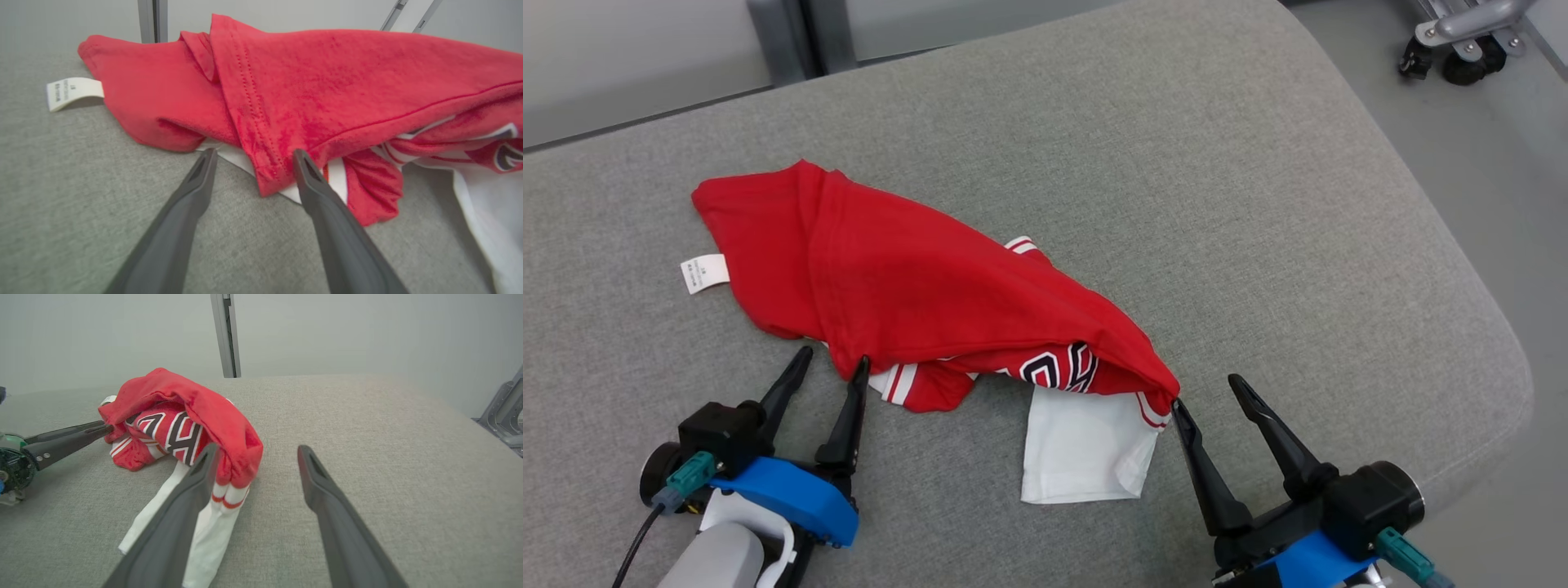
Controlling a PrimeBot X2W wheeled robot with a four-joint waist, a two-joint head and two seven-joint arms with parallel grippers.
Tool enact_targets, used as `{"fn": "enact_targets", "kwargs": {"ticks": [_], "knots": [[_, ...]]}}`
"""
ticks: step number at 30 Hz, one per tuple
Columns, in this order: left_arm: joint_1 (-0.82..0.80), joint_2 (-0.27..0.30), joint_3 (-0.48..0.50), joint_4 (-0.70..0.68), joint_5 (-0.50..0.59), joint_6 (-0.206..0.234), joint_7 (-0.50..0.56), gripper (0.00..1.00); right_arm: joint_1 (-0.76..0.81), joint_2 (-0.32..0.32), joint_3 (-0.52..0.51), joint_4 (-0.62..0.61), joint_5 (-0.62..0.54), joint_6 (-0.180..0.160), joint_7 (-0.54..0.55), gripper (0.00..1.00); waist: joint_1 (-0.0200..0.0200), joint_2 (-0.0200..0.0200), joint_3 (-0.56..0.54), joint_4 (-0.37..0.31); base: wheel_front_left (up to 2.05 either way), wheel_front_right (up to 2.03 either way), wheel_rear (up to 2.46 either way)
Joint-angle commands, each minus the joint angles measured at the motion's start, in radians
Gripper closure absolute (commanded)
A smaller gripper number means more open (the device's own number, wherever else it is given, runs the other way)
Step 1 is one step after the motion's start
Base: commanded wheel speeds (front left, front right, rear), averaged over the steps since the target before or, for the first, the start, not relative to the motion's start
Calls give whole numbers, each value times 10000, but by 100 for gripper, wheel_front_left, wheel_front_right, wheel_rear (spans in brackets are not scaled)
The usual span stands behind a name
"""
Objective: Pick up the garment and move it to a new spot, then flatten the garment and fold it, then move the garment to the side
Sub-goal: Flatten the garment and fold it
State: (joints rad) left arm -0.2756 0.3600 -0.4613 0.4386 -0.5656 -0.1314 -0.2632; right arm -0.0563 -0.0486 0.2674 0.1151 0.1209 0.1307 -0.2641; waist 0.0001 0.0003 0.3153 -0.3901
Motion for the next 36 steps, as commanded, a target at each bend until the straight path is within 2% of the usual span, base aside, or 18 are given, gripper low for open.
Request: {"fn": "enact_targets", "kwargs": {"ticks": [1, 6, 7, 8, 9, 15, 20, 28, 35, 36], "knots": [[-190, 4, 85, 79, -59, 13, -23, 0, 54, -36, -5, -68, 85, 1, -8, 0, -1, -3, 48, -20, 0, 0, 0], [-303, 164, -349, 167, -434, 11, 0, 0, 93, -36, 35, -240, 142, 1, -8, 0, -1, -3, 202, -125, 0, 0, 0], [-310, 209, -469, 137, -472, 11, 0, 46, 86, -36, 18, -241, 156, 1, -6, 0, -1, -3, 212, -120, 0, 0, 0], [-311, 242, -604, 107, -513, 11, 0, 67, 88, -36, -9, -241, 150, 1, -8, 0, -1, -3, 208, -99, 0, 0, 0], [-289, 220, -693, 80, -625, 9, 0, 100, 81, -35, -34, -216, 134, 1, -6, 0, -1, -3, 190, -65, 0, 0, 0], [-463, 153, -1047, -409, -1073, 11, -13, 100, -17, -36, -289, 105, 88, 1, -6, 0, -1, -3, -154, 402, 0, 0, 0], [-284, -149, -460, -695, -1131, 12, -15, 100, -17, -35, -561, 493, 12, 1, -8, 0, -1, -3, -828, 1109, 0, 0, 0], [479, -486, 1566, -505, -739, 12, -12, 100, 54, -40, -890, 1170, -68, 1, -8, 0, -1, -3, -2024, 2491, 0, 0, 0], [1343, -888, 3069, 1083, 136, 12, -13, 100, 255, -40, -907, 1527, 70, 1, -8, 0, -1, -3, -2550, 3357, 0, 0, 0], [1388, -993, 3143, 1308, 216, 12, -16, 0, 264, -44, -914, 1595, 66, 1, -6, 0, -1, -3, -2593, 3441, 0, 0, 0]]}}
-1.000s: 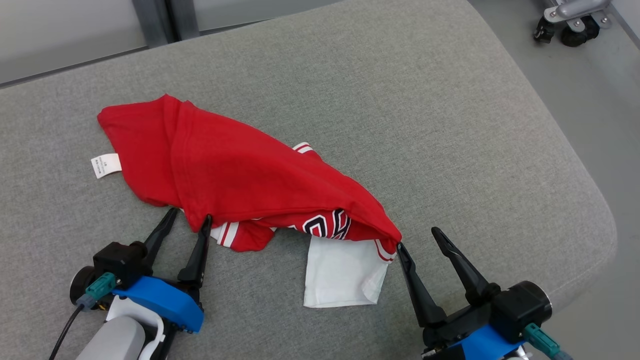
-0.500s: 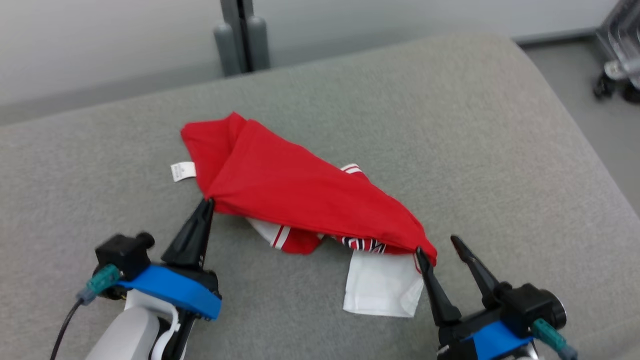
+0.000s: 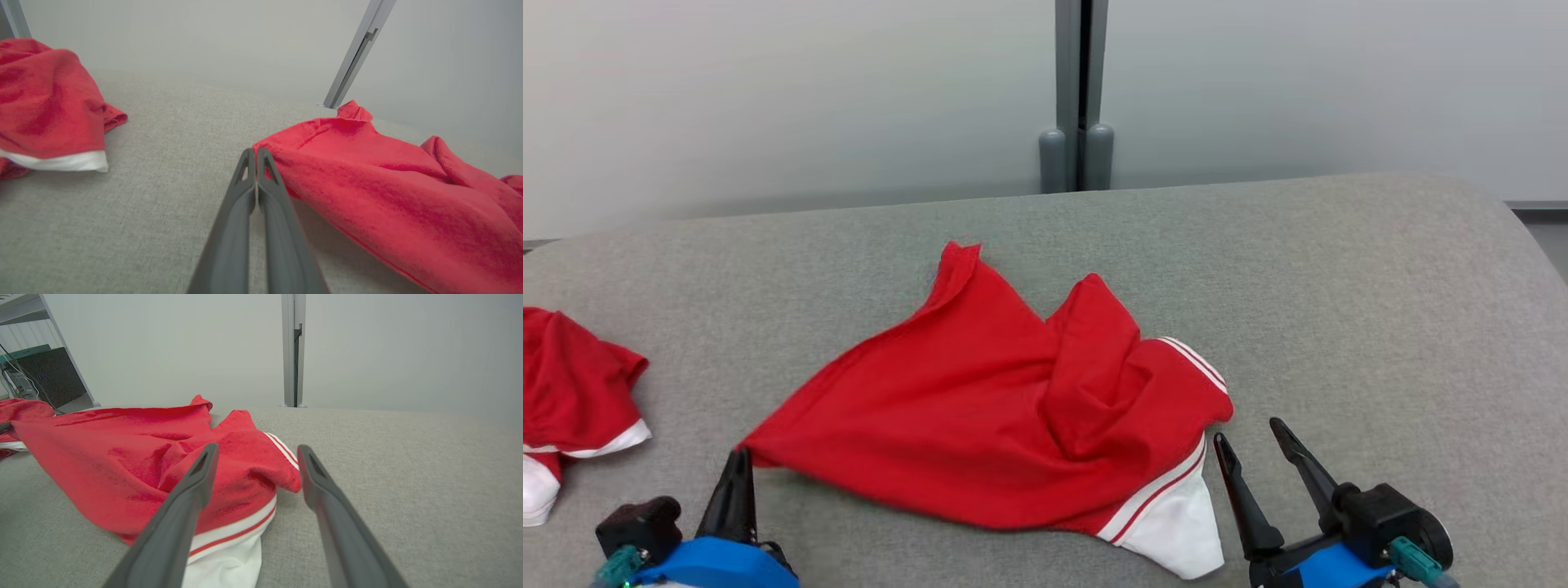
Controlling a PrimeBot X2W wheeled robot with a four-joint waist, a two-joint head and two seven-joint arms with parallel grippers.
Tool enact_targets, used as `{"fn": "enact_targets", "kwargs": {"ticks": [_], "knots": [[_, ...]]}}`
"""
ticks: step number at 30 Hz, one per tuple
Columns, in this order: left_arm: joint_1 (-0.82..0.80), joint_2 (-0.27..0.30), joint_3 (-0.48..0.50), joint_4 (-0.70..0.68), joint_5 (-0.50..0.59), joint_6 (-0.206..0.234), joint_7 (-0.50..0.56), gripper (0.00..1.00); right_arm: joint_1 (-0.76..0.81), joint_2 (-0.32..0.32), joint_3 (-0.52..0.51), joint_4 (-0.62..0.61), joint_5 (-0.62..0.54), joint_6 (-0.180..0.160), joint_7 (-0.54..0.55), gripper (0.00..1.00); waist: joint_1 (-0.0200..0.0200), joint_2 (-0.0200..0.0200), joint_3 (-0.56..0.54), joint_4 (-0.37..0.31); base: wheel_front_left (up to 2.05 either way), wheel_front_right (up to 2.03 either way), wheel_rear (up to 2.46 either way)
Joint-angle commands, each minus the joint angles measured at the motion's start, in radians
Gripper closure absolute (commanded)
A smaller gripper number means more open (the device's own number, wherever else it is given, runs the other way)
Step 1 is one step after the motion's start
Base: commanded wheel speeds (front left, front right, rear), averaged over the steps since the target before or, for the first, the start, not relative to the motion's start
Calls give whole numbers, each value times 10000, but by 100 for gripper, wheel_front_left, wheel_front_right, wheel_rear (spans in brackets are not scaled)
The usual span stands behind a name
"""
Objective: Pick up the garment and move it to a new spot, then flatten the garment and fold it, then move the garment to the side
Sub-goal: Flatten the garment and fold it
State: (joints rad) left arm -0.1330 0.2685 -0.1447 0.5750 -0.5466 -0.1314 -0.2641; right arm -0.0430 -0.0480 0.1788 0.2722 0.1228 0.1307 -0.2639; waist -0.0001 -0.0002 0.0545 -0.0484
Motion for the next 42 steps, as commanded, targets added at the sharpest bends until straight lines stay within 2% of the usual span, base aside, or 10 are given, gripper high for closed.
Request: {"fn": "enact_targets", "kwargs": {"ticks": [1, 5, 11, 20, 31, 32, 33, 34, 35, 42], "knots": [[-16, -121, 74, 109, 166, 12, -8, 0, 135, -45, -38, 89, 58, 1, -8, 0, 1, 2, -13, 112, 0, 0, 0], [278, -522, 441, 404, 660, 12, -5, 0, 211, -42, -102, 285, -27, 1, -10, 0, 1, 2, -17, 422, 0, 0, 0], [414, -841, 49, -65, 1079, 12, -5, 0, -31, -45, -383, 772, -245, 1, -10, 0, 1, 2, 183, 819, 0, 0, 0], [191, -656, -837, -627, 937, 12, -5, 0, -593, -48, -129, 1641, 124, 1, -10, 0, 1, 2, 592, 1217, 0, 0, 0], [69, -415, -1133, -1007, 678, 12, -5, 0, -1422, -42, -366, 2646, 223, 1, -8, 0, 1, 2, 940, 1586, 0, 0, 0], [66, -396, -1147, -1032, 651, 12, -5, 0, -1504, -41, -320, 2715, 293, 1, -9, 5, 1, 2, 964, 1636, 0, 0, 0], [60, -381, -1198, -1059, 636, 12, -5, 0, -1579, -42, -313, 2794, 358, 1, -9, 33, 1, 2, 992, 1692, 0, 0, 0], [73, -372, -1225, -1081, 632, 12, -5, 0, -1655, -45, -253, 2858, 410, 1, -9, 89, 1, 2, 1005, 1738, 0, 0, 0], [104, -365, -1261, -1079, 626, 12, -5, 0, -1748, -48, -256, 2929, 446, 1, -8, 100, 1, 2, 1022, 1782, 0, 0, 0], [186, -336, -1366, -1145, 453, 12, -5, 0, -2670, -55, -1579, 2349, -318, 1, -9, 100, 1, 2, 1210, 1990, 0, 0, 0]]}}
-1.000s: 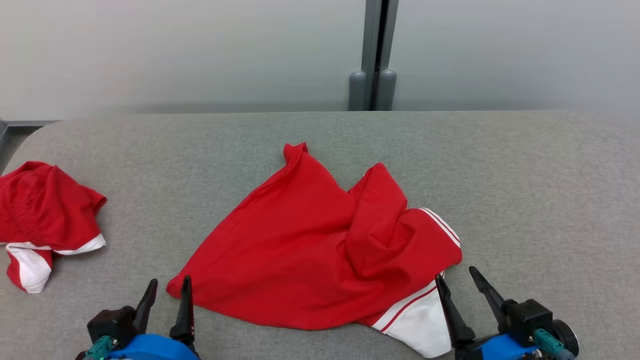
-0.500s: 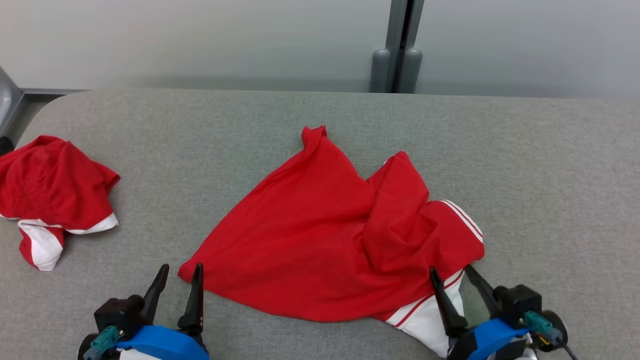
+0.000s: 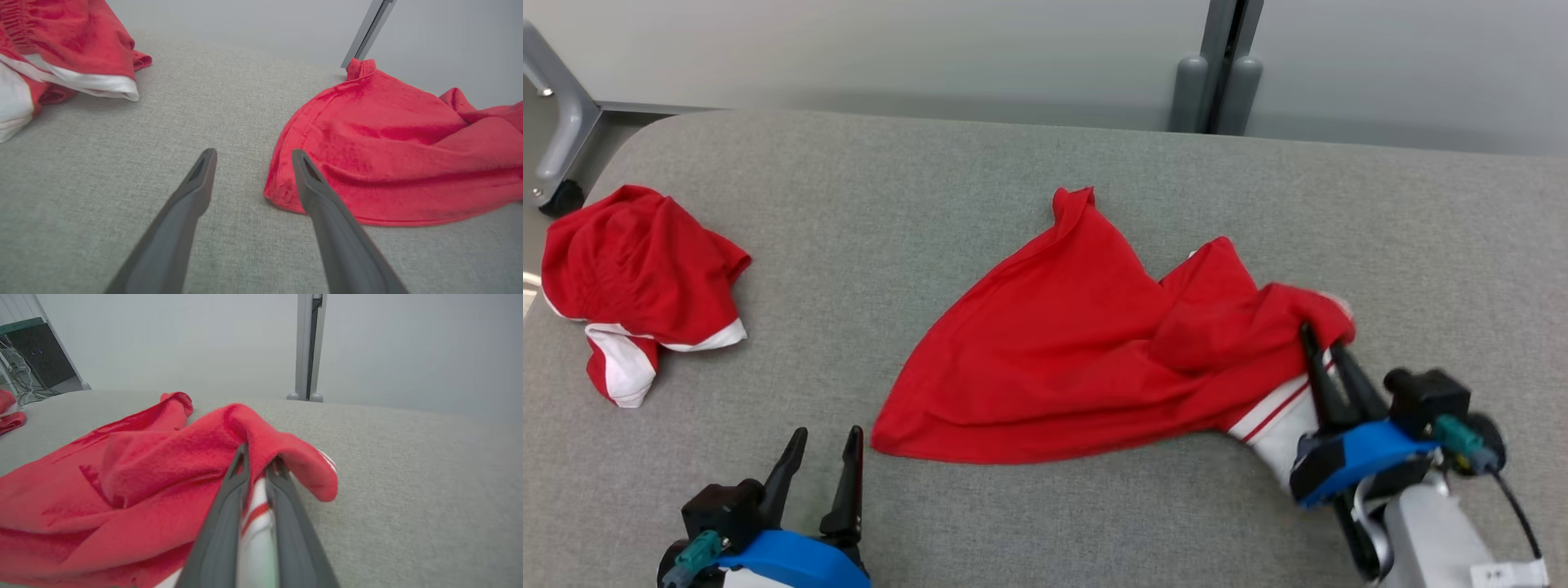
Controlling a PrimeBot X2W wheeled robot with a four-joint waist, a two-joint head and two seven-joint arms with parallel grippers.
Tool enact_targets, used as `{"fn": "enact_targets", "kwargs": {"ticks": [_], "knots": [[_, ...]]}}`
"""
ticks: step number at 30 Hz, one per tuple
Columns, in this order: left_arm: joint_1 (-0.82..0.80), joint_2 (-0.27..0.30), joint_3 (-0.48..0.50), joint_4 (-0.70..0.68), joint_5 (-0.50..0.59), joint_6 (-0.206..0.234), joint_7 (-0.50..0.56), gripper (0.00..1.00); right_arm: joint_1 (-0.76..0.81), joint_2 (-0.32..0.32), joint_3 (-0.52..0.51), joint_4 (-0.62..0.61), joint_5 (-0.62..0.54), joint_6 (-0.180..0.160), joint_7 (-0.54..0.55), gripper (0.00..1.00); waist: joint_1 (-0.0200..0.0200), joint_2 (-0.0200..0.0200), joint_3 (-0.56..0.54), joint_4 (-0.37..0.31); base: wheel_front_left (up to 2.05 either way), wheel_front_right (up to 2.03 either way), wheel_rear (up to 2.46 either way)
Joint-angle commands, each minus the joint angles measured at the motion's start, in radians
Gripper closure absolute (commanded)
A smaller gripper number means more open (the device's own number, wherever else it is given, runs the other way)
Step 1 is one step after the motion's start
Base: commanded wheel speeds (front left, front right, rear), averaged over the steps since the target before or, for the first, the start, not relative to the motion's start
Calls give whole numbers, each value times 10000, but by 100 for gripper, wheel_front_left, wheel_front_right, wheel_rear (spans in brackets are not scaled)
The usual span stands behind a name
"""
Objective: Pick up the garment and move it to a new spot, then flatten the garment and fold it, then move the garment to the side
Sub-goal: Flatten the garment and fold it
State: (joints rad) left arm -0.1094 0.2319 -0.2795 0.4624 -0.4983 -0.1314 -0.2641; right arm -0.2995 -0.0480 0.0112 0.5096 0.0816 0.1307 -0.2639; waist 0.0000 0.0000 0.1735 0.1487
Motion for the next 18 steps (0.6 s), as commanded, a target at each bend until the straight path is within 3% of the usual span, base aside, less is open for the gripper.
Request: {"fn": "enact_targets", "kwargs": {"ticks": [1, 5, 8, 9, 10, 11, 14, 18], "knots": [[-51, 21, -84, -13, -39, 12, -5, 0, -321, -49, -124, -54, -226, 1, -9, 100, 0, 0, 60, 50, 0, 0, 0], [-217, 10, -454, 55, -200, 12, -5, 0, -1281, -47, -873, 265, -1861, 1, -11, 100, 0, 0, 357, 260, 0, 0, 0], [-325, 35, -758, 121, -352, 12, -4, 0, -1886, -33, -871, 977, -3083, 1, 62, 100, 0, 0, 577, 431, 0, 0, 0], [-354, 42, -837, 137, -386, 12, -4, 0, -2087, -33, -725, 1276, -3200, 1, 60, 74, 0, 0, 634, 486, 0, 0, 0], [-394, 63, -927, 146, -434, 12, -5, 0, -2261, -36, -428, 1596, -3282, 1, 61, 18, 0, 0, 678, 532, 0, 0, 0], [-428, 93, -1003, 164, -489, 12, -5, 0, -2384, -33, -120, 1875, -3049, 1, 49, 0, 0, 0, 700, 566, 0, 0, 0], [-374, 153, -1021, 246, -624, 12, -5, 0, -2347, -64, 1138, 2490, -1925, -1, -11, 0, 0, 0, 673, 488, 0, 0, 0], [-316, 253, -861, 245, -564, 12, -5, 0, -1705, -58, 1567, 1724, -1120, -1, -22, 0, 0, 0, 566, 170, 0, 0, 0]]}}
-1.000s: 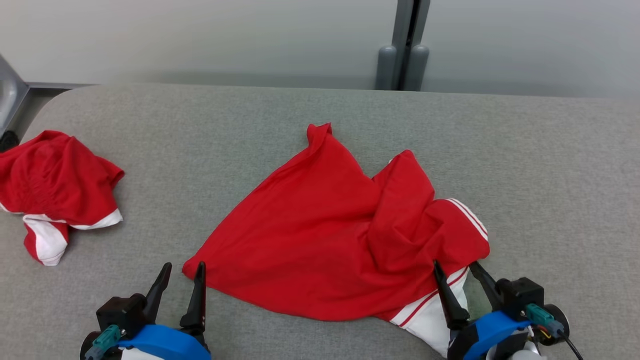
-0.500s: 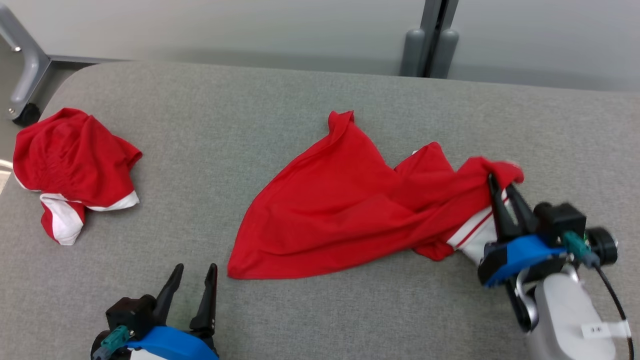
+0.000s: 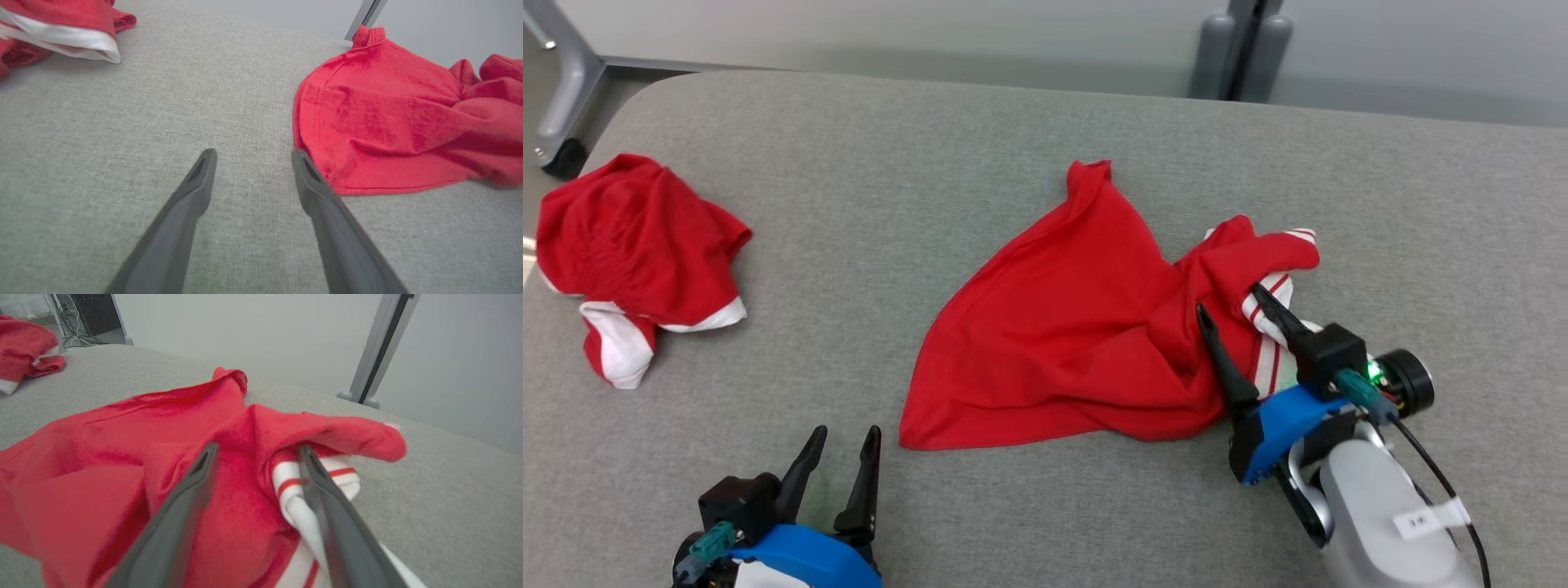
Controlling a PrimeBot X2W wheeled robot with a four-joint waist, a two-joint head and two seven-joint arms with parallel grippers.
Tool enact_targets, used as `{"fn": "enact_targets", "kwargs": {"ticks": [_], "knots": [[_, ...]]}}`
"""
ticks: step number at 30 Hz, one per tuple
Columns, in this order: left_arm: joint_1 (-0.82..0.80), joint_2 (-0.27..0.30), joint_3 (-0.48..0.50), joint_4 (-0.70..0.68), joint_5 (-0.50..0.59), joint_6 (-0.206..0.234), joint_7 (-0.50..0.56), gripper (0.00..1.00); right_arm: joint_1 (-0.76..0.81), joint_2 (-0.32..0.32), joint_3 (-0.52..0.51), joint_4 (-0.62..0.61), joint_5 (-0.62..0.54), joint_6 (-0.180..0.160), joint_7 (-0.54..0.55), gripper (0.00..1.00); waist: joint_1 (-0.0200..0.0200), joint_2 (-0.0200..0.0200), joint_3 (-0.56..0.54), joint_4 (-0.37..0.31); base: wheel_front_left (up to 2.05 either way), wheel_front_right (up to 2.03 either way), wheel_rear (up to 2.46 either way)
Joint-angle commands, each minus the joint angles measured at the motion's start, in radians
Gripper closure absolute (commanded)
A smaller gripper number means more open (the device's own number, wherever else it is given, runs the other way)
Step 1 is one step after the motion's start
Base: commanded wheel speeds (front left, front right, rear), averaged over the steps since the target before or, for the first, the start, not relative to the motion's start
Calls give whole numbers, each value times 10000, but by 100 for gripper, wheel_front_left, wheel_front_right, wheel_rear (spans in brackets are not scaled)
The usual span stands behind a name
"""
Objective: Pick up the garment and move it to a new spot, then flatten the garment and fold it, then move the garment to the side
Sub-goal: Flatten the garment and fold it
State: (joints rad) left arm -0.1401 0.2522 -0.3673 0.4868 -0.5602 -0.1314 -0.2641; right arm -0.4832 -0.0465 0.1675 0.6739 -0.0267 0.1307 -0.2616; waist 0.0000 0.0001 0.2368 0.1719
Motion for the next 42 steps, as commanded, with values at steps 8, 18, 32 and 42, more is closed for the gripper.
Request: {"fn": "enact_targets", "kwargs": {"ticks": [8, 18, 32, 42], "knots": [[107, -99, 224, -338, 334, 12, -5, 0, 2267, -67, -1235, -2383, 540, 1, -41, 0, 0, -1, -287, -652, 0, 0, 0], [233, -169, 222, -426, 467, 12, -5, 0, 3550, -61, -1678, -2127, 563, 1, -42, 0, 0, -1, -269, -696, 0, 0, 0], [-94, 101, 161, -466, 129, 12, -5, 0, 2097, -63, -1952, -873, 834, 1, -43, 100, 0, -1, 275, -203, 0, 0, 0], [115, 42, 273, -460, 156, 12, -5, 0, 2049, -67, -2808, -2267, 722, -1, -45, 100, 0, -1, -88, -505, 0, 0, 0]]}}
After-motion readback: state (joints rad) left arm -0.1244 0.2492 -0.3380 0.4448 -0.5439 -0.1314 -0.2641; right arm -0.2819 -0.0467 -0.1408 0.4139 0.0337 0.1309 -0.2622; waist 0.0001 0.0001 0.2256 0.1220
